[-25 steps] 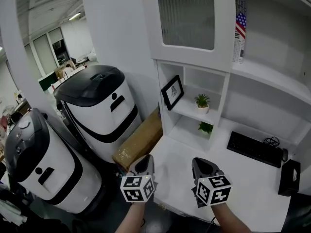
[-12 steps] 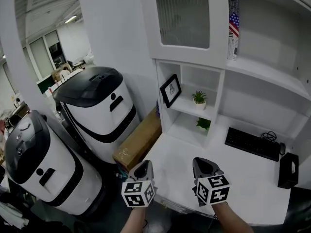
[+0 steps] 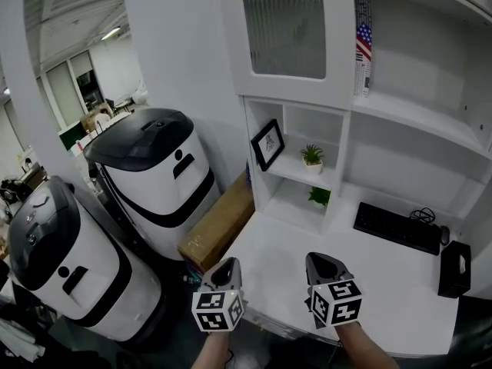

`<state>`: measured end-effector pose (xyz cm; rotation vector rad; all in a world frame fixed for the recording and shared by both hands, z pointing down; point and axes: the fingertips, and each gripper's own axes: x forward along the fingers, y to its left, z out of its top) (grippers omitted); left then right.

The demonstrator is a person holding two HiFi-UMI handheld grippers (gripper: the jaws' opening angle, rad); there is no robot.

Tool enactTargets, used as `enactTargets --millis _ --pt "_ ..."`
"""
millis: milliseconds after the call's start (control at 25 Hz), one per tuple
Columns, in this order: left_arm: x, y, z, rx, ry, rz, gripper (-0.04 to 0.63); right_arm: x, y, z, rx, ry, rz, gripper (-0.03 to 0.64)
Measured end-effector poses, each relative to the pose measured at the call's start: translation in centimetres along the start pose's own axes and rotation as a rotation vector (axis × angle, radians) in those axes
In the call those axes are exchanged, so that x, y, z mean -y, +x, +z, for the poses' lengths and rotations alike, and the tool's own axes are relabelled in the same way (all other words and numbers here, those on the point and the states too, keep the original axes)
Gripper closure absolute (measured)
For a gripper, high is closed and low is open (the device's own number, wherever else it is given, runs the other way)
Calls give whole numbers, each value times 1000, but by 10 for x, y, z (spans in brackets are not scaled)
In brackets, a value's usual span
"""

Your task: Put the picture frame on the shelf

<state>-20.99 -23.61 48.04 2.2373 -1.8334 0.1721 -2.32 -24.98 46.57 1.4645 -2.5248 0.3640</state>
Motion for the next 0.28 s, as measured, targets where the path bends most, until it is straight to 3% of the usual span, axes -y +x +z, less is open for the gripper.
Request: enactTargets --millis 280 --pt "4 -4 2 -12 -4 -25 571 4 -3 -5 -18 -4 -1 617"
